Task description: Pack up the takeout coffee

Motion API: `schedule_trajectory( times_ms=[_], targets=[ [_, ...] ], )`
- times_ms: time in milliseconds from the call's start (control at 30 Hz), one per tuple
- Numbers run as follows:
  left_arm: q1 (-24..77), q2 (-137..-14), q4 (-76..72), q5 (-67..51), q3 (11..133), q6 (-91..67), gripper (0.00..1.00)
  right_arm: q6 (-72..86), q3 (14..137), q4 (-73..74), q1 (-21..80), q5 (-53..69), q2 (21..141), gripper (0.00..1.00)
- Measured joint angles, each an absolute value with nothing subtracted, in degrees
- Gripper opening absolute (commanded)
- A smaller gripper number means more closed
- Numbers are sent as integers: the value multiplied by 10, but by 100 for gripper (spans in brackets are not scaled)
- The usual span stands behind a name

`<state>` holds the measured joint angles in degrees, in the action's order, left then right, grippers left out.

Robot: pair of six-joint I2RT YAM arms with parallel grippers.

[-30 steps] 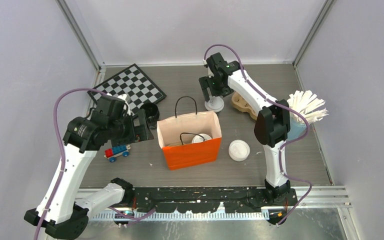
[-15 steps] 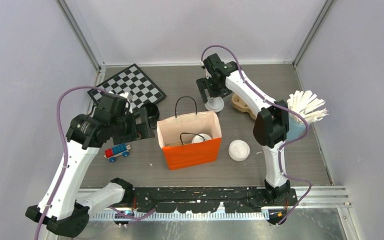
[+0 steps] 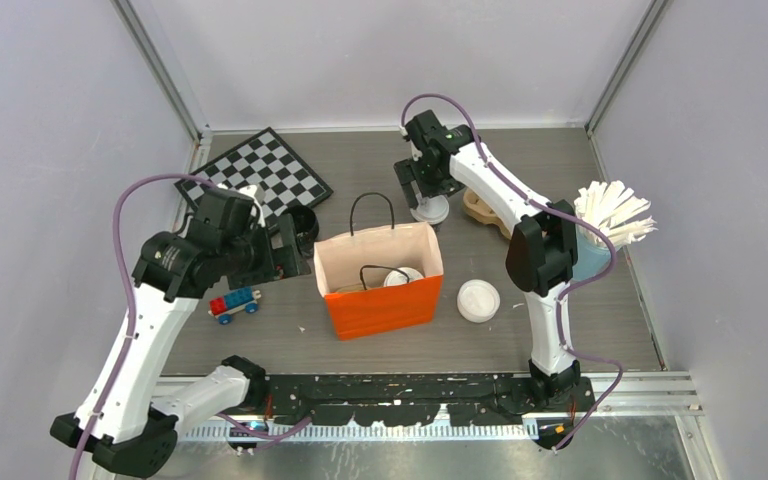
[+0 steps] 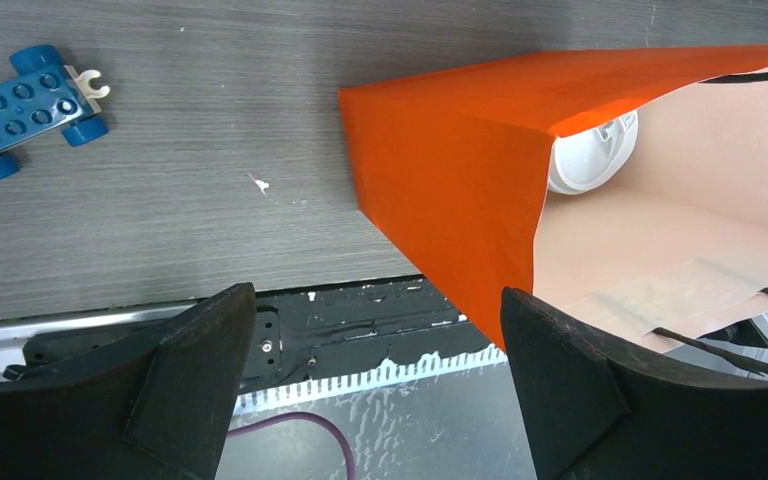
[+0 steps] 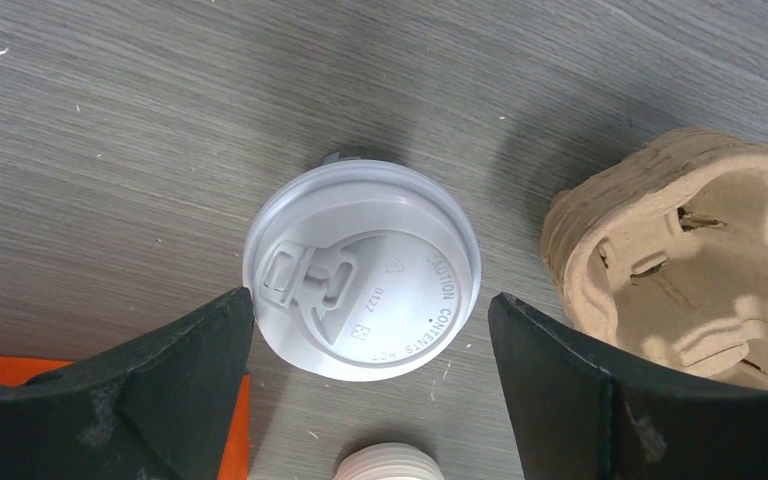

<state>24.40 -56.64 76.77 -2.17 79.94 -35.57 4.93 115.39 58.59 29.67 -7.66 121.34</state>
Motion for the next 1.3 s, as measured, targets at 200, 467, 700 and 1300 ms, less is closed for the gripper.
schedule_trajectory(
  times_ms=[200, 467, 700, 1300],
  targets=[
    [244, -559, 759, -25, 792, -356, 92, 46, 1146, 583, 297, -81, 1213, 90],
    [244, -550, 754, -29, 784, -356, 90, 47, 1143, 582, 297, -75, 1213, 85],
    [244, -550, 754, -31, 784, -356, 89, 46, 1133, 571, 297, -74, 1213, 85],
    [244, -553, 761, -33, 797, -354, 88, 47, 1116, 545, 296, -63, 1207, 82]
  ],
)
